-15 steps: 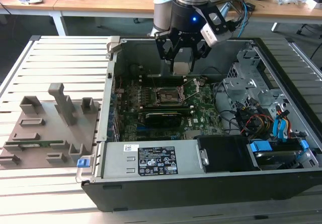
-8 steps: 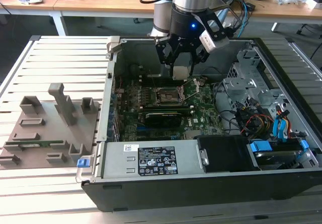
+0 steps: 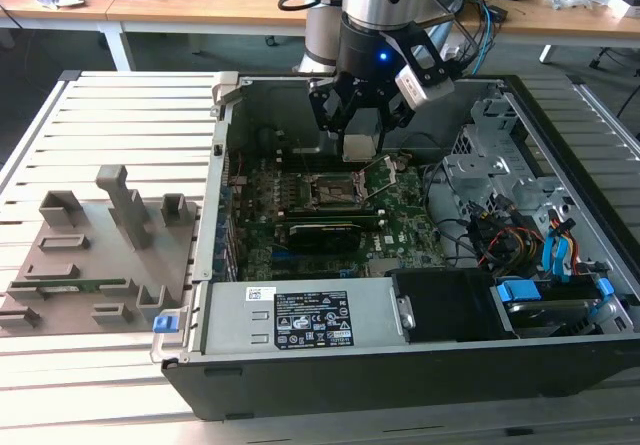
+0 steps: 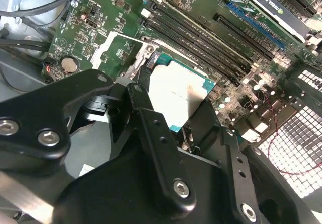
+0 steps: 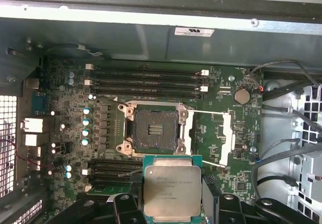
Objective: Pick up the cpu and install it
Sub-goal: 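Pick up the cpu and move it towards the insertion slot, then place the cpu into insertion slot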
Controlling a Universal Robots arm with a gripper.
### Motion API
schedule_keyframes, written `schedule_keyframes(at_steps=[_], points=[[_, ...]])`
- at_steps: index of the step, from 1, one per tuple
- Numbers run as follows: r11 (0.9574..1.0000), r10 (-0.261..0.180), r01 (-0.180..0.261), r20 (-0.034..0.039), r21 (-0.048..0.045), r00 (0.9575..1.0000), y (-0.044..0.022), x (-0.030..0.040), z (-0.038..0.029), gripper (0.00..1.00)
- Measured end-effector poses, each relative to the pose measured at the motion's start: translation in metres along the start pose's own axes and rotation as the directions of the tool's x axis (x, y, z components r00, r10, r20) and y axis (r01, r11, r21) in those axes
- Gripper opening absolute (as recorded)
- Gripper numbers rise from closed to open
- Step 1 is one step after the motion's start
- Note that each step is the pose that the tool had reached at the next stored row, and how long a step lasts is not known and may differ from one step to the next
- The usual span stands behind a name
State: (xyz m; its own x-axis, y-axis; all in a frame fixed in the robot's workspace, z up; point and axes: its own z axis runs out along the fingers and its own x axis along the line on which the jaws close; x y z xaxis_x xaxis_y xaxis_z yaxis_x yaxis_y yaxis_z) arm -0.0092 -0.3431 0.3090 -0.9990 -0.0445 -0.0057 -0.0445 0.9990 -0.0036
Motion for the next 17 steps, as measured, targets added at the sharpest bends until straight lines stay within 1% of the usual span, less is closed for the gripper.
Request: schedule_keyframes(at_steps=[10,12,14,17], points=[[1.0000,0.003,-0.003,-0.0001,0.0015,1.0000,0.0000,0.0000,0.0002,0.55],[0.9998,0.021,-0.021,-0.0001,0.0016,0.9998,0.0000,0.0000,0.0002,0.55],[0.9986,0.052,-0.052,-0.0003,0.0018,0.9986,0.0000,0.0000,0.0002,0.55],[0.9972,0.075,-0.075,-0.0003,0.0020,0.9972,0.0000,0.0000,0.0002,0.55]])
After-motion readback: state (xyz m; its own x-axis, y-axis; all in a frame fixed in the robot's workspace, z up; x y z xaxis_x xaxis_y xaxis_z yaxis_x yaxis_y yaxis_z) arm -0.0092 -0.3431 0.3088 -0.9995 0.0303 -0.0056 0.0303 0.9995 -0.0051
